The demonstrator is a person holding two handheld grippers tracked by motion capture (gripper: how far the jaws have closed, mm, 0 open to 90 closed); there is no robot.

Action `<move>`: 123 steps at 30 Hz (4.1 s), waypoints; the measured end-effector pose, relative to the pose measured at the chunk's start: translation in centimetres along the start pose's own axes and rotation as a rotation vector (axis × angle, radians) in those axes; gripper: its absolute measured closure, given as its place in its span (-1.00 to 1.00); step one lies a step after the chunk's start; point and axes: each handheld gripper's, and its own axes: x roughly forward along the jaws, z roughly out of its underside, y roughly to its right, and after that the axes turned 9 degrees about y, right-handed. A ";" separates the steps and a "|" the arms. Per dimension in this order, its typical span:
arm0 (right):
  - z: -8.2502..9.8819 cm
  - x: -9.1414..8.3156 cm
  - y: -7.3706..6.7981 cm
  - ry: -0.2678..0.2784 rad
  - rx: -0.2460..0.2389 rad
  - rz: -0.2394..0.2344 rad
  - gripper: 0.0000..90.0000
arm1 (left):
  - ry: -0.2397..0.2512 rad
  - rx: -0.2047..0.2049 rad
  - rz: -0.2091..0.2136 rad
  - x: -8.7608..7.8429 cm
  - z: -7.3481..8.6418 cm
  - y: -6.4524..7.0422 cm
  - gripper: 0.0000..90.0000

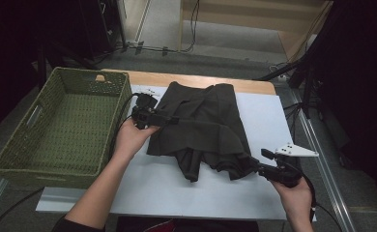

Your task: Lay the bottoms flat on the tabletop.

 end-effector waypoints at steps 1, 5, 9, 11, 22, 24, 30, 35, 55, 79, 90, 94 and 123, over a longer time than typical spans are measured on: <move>0.2 0.4 -0.1 -0.008 -0.006 -0.009 -0.13 | -0.006 0.003 0.007 0.1 0.0 0.2 -0.18; 1.0 2.5 -0.4 -0.063 -0.028 -0.032 -0.11 | -0.017 0.012 0.026 0.7 0.3 0.6 -0.18; 1.6 4.4 -0.4 -0.113 -0.021 -0.053 0.14 | -0.022 0.024 0.038 1.4 0.6 0.9 -0.18; 1.7 5.1 -0.5 -0.139 -0.003 -0.070 0.48 | -0.026 0.029 0.039 1.5 0.7 1.0 -0.18; 0.1 2.5 -5.1 -0.106 -0.054 -0.209 0.89 | -0.047 0.053 0.065 2.2 1.3 2.2 -0.18; -0.2 1.9 -5.9 -0.086 -0.074 -0.224 0.88 | -0.051 0.062 0.075 2.3 1.3 2.7 -0.18; -0.1 1.6 -6.3 -0.079 -0.089 -0.200 0.85 | -0.092 0.113 0.100 3.2 2.0 4.6 -0.18; 0.1 1.6 -5.4 -0.078 -0.057 -0.188 0.85 | -0.135 0.152 0.082 4.5 2.9 5.4 -0.18; 0.8 2.7 -4.0 -0.121 -0.046 -0.137 0.83 | -0.239 0.045 0.059 6.3 6.1 3.5 0.96; 0.8 -0.8 -3.4 -0.086 -0.029 -0.154 0.52 | -0.111 0.065 0.173 -3.2 7.3 7.0 0.48; -0.1 -2.3 -2.8 0.036 -0.025 -0.124 0.00 | -0.063 0.082 0.092 -2.7 7.6 6.0 -0.07; -0.7 -2.7 -2.0 0.042 -0.002 -0.084 0.03 | -0.063 0.087 0.090 -2.1 7.5 6.0 -0.10; 0.2 7.7 -4.9 -0.145 -0.002 -0.132 0.39 | -0.094 0.165 0.051 4.0 4.8 7.5 -0.19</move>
